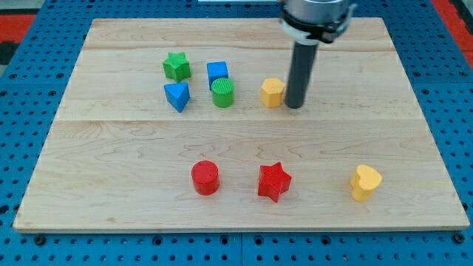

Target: Slide the yellow heart towards the top side

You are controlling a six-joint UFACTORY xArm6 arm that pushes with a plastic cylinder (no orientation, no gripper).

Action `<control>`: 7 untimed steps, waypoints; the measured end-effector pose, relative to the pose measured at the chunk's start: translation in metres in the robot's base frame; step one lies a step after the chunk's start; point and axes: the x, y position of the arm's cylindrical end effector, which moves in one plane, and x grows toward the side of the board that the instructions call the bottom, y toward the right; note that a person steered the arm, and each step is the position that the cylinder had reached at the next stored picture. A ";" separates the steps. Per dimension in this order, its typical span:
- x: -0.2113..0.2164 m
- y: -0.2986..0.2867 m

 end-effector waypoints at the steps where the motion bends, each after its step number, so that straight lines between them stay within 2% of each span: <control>1: -0.005 -0.009; 2: 0.027 0.005; 3: 0.072 0.051; 4: 0.102 0.036; 6: 0.177 0.049; 7: 0.185 0.101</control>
